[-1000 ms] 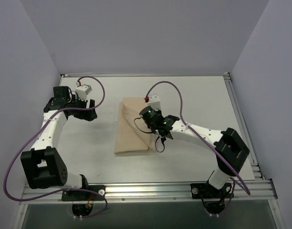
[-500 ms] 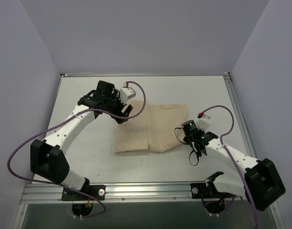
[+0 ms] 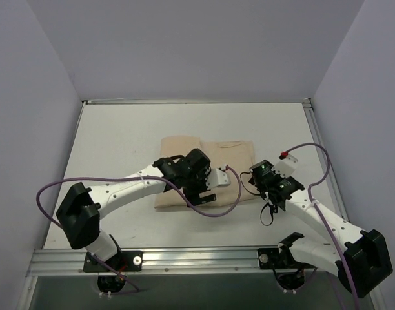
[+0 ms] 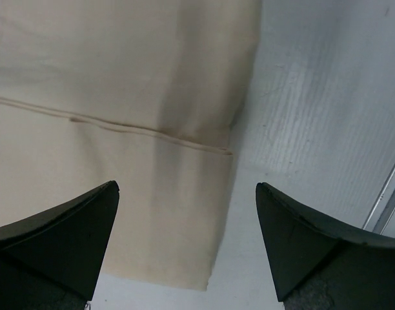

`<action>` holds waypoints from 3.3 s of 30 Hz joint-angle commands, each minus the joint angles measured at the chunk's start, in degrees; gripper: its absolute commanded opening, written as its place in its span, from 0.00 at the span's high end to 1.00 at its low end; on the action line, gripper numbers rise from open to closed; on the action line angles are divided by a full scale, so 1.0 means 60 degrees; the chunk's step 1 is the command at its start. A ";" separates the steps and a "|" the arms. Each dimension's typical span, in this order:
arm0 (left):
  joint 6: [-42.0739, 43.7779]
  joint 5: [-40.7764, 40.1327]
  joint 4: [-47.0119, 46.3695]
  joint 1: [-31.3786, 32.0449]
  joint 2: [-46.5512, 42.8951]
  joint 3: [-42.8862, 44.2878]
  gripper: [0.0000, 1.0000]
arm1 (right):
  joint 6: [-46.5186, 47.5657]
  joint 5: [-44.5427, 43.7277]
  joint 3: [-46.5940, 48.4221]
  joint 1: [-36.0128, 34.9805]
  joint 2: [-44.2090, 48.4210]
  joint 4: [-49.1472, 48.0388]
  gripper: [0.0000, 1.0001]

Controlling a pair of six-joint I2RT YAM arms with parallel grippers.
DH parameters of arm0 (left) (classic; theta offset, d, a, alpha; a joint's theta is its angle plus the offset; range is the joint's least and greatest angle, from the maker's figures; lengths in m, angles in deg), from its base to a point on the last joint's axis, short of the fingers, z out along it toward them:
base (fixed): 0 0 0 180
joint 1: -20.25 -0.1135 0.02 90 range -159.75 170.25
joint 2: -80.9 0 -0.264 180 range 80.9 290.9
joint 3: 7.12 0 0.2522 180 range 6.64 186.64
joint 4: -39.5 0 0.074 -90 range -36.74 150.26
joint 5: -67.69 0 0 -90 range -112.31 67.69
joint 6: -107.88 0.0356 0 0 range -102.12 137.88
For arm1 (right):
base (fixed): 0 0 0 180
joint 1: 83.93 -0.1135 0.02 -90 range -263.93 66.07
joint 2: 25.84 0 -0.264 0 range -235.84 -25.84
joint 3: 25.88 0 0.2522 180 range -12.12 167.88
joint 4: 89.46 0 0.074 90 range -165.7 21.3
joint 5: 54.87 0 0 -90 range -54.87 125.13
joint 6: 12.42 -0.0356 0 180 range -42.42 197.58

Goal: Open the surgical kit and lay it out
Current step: Open the surgical kit at the center of the board.

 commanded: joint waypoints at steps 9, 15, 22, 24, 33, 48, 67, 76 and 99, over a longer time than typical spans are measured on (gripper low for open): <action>0.0120 -0.2068 -0.0878 0.1173 0.1058 -0.0499 0.25 | 0.3261 0.3074 0.0549 0.0065 -0.0593 -0.3367 0.52; 0.0032 -0.2026 -0.0908 0.1173 0.1089 -0.0440 0.44 | 0.4113 0.4347 0.1017 0.0709 -0.2760 -0.4657 0.76; 0.0031 -0.2099 -0.1025 0.1173 0.1045 -0.0527 0.74 | 0.4143 0.4819 0.0389 0.2145 -0.4097 -0.5449 0.88; 0.0017 -0.2201 -0.1039 0.1158 0.1015 -0.0528 0.82 | 0.4172 0.4834 0.0140 0.2423 -0.4127 -0.5552 0.88; -0.0758 -0.1254 -0.0732 -0.0040 -0.0316 -0.0030 0.95 | 0.4406 0.4614 0.0314 0.2513 -0.4551 -0.5436 0.89; -0.1360 0.0027 -0.0555 -0.6161 -0.2441 -0.1772 0.98 | 0.4611 0.4746 0.0723 0.2367 -0.5386 -0.5260 0.90; -0.0056 -0.3518 -0.0073 -0.8524 -0.2618 -0.4379 0.59 | 0.4685 0.4189 0.1310 0.1546 -0.5988 -0.4820 0.90; 0.0544 -0.4049 0.0248 -1.0704 -0.2777 -0.3459 0.33 | 0.5108 0.4145 0.2188 0.1531 -0.4992 -0.3928 0.78; -0.2385 -0.1264 0.1495 -0.9739 0.3928 0.3573 0.11 | 0.7248 0.6210 0.7565 0.3245 -0.9619 -0.2769 0.51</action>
